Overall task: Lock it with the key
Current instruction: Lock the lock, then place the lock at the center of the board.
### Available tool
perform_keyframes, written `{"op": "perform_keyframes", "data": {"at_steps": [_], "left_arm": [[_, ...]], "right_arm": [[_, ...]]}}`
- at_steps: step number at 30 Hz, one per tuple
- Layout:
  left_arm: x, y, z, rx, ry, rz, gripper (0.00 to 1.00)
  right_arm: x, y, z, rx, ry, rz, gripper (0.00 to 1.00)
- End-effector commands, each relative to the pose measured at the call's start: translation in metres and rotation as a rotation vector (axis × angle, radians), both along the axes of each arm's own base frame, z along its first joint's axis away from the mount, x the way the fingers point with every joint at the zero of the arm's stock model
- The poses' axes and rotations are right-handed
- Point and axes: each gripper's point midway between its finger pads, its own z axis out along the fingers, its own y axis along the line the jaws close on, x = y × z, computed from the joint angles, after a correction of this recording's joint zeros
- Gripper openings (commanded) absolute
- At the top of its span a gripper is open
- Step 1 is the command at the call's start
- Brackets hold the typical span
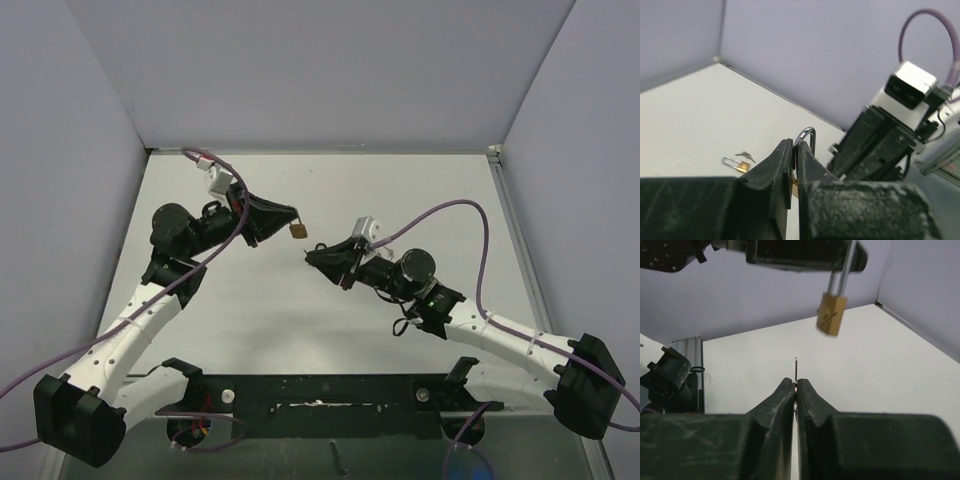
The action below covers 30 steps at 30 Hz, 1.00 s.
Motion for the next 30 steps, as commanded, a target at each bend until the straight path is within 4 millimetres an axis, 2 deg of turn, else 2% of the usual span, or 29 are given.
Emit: {"op": "perform_keyframes", "data": {"at_steps": [1, 5, 8, 12, 15, 17, 20, 24, 30], "left_arm": [[0.013, 0.032, 0.074, -0.147, -0.195, 0.165, 0.0], [0.019, 0.041, 0.084, -0.202, -0.185, 0.219, 0.0], [0.024, 0.044, 0.074, -0.18, -0.159, 0.25, 0.0], [0.039, 0.051, 0.021, -0.049, -0.019, 0.335, 0.0], [0.05, 0.065, -0.032, 0.061, 0.11, 0.451, 0.0], [0.057, 0.078, -0.079, 0.127, 0.208, 0.539, 0.0], [0.064, 0.09, -0.128, 0.201, 0.302, 0.615, 0.0], [0.073, 0.091, -0.175, 0.262, 0.368, 0.634, 0.0], [0.085, 0.099, -0.241, 0.333, 0.442, 0.692, 0.0]], "right_arm": [[-0.013, 0.009, -0.013, -0.014, 0.026, 0.052, 0.0], [-0.015, 0.014, -0.024, -0.029, 0.05, 0.063, 0.0], [-0.012, 0.017, -0.026, -0.036, 0.055, 0.05, 0.0], [0.003, 0.018, -0.027, -0.067, 0.066, -0.015, 0.0], [0.017, 0.018, -0.037, -0.115, 0.081, -0.079, 0.0], [0.027, 0.019, -0.042, -0.14, 0.092, -0.121, 0.0], [0.041, 0.024, -0.053, -0.183, 0.111, -0.161, 0.0], [0.06, 0.038, -0.064, -0.215, 0.156, -0.189, 0.0], [0.09, 0.056, -0.099, -0.253, 0.285, -0.201, 0.0]]}}
